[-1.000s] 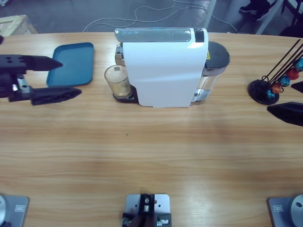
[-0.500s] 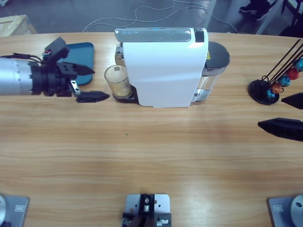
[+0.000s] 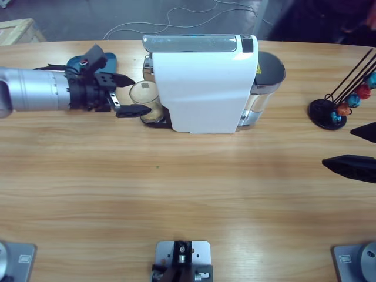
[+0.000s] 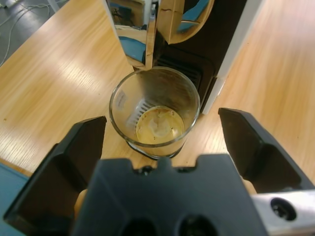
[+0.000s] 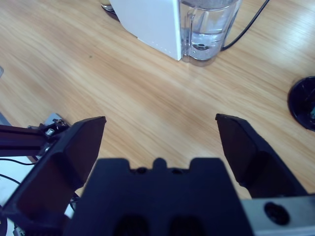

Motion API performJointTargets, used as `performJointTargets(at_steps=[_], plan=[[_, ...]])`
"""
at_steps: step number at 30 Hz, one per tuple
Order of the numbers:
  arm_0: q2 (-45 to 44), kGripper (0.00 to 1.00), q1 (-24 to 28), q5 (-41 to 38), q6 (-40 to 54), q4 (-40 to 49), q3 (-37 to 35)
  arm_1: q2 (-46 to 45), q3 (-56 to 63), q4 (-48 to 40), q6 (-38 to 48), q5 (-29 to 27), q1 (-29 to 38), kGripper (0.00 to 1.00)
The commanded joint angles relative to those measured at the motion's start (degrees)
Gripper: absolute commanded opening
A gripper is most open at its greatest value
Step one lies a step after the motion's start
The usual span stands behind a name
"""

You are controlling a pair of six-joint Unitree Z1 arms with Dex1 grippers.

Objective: Pour coffee

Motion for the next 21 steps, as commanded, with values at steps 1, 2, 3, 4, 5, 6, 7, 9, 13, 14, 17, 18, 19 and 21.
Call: performJointTargets(at_steps=[1, 2, 3, 4, 5, 6, 7, 9, 13, 14, 17, 18, 19, 21], plan=[[4.8, 1.0, 1.7, -1.4, 0.7, -4.6, 1.8, 2.1, 0.3, 0.8, -0.5, 1.2, 0.3, 0.998], [5.0, 1.0, 1.8, -1.7, 0.7, -5.2, 1.9, 2.1, 0.3, 0.8, -0.5, 1.2, 0.3, 0.996], [5.2, 1.0, 1.9, -1.8, 0.7, -5.8, 1.9, 2.2, 0.4, 0.8, -0.5, 1.2, 0.3, 0.996], [5.3, 1.0, 1.9, -1.9, 0.6, -6.1, 1.9, 2.2, 0.5, 0.7, -0.5, 1.2, 0.3, 0.996], [5.4, 1.0, 1.9, -2.0, 0.6, -6.4, 1.9, 2.2, 0.7, 0.7, -0.5, 1.2, 0.3, 0.997], [5.5, 1.0, 1.9, -2.0, 0.4, -6.5, 1.9, 2.2, 0.7, 0.7, -0.5, 1.2, 0.3, 0.996], [5.8, 1.0, 1.9, -2.0, 0.4, -6.8, 1.9, 2.2, 0.7, 0.7, -0.5, 1.2, 0.3, 0.996], [6.7, 1.0, 1.9, -2.1, 0.3, -7.3, 2.0, 2.3, 0.8, 0.7, -0.5, 1.3, 0.3, 0.996], [8.2, 1.0, 1.9, -3.1, 0.2, -9.8, 2.0, 2.4, 0.8, 0.7, -0.5, 1.3, 0.3, 0.996], [8.7, 1.0, 1.9, -3.2, 0.2, -10.4, 1.9, 2.6, 0.8, 0.6, -0.5, 1.3, 0.3, 0.996], [9.2, 1.0, 1.9, -3.5, 0.2, -10.9, 1.8, 3.4, 0.8, 0.1, -0.5, 1.5, 0.3, 0.996], [9.3, 1.0, 1.9, -3.5, 0.2, -11.0, 1.8, 3.5, 0.9, 0.0, -0.5, 1.5, 0.3, 0.996], [9.4, 1.0, 1.9, -3.5, 0.2, -11.0, 1.7, 3.5, 0.9, -0.1, -0.5, 1.6, 0.3, 0.996], [9.4, 1.0, 1.9, -3.4, 0.3, -11.0, 1.8, 3.5, 1.1, -0.3, -0.5, 1.6, 0.3, 0.996]])
